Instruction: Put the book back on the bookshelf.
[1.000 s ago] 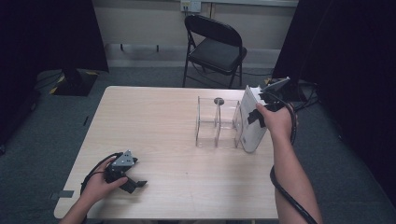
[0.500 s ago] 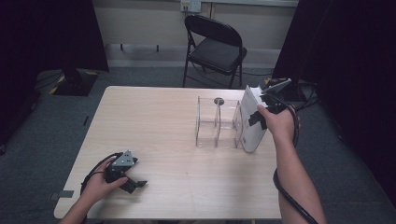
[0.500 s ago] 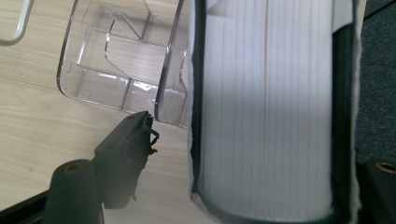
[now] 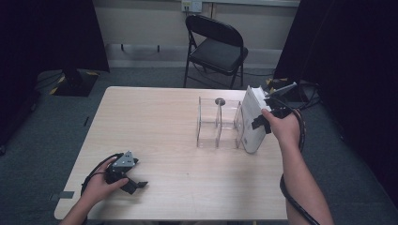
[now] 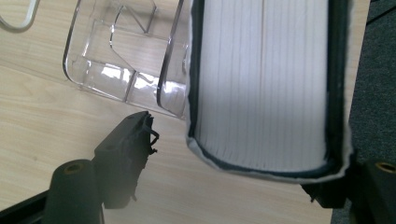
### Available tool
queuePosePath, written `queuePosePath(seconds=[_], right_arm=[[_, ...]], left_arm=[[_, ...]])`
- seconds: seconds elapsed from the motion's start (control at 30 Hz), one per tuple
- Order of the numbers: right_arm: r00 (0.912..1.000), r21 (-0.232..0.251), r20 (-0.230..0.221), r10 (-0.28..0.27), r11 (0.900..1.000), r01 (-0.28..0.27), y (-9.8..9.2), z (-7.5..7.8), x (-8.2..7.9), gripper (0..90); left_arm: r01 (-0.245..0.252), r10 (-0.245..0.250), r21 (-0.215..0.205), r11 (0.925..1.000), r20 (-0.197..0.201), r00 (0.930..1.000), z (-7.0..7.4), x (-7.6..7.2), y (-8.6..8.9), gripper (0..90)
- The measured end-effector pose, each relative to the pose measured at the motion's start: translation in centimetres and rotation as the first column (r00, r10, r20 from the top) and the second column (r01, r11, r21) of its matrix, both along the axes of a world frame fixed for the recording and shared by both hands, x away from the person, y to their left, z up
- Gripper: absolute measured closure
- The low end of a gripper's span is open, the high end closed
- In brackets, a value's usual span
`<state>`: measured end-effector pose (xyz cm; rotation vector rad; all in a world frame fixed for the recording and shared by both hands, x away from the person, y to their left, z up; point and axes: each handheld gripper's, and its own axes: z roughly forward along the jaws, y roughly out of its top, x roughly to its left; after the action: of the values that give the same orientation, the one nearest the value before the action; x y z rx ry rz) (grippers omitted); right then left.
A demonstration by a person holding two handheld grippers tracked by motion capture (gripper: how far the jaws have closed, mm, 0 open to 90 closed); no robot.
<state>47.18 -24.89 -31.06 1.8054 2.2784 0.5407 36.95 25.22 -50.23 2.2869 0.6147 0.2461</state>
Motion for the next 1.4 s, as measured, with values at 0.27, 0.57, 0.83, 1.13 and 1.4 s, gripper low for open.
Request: queuePosePath(seconds=[0.27,0.57,0.83,1.13,1.4], right_arm=[[0.9998,0.011,0.013,0.014,1.0,-0.014,-0.1,-0.1,-0.7,25.0],[0.9996,0.015,0.004,0.028,0.999,-0.028,-0.7,-0.5,-1.6,25.1],[0.9991,0.026,0.005,0.043,0.999,-0.043,-0.6,-1.1,-2.3,25.2],[0.9967,0.015,-0.005,0.082,0.997,-0.082,-0.3,-1.8,-3.0,25.2],[0.9942,0.021,-0.006,0.107,0.994,-0.107,0.1,-2.3,-3.5,25.2]], left_arm=[[0.003,-0.003,-0.003,1.0,-0.002,1.0,0.0,0.0,0.0,0.0],[0.003,-0.003,-0.003,1.0,-0.002,1.0,0.0,0.0,0.0,0.0],[0.003,-0.003,-0.003,1.0,-0.002,1.0,0.0,0.0,0.0,0.0],[0.003,-0.003,-0.003,1.0,-0.002,1.0,0.0,0.0,0.0,0.0],[0.003,-0.003,-0.003,1.0,0.0,1.0,0.0,0.0,0.0,0.0]])
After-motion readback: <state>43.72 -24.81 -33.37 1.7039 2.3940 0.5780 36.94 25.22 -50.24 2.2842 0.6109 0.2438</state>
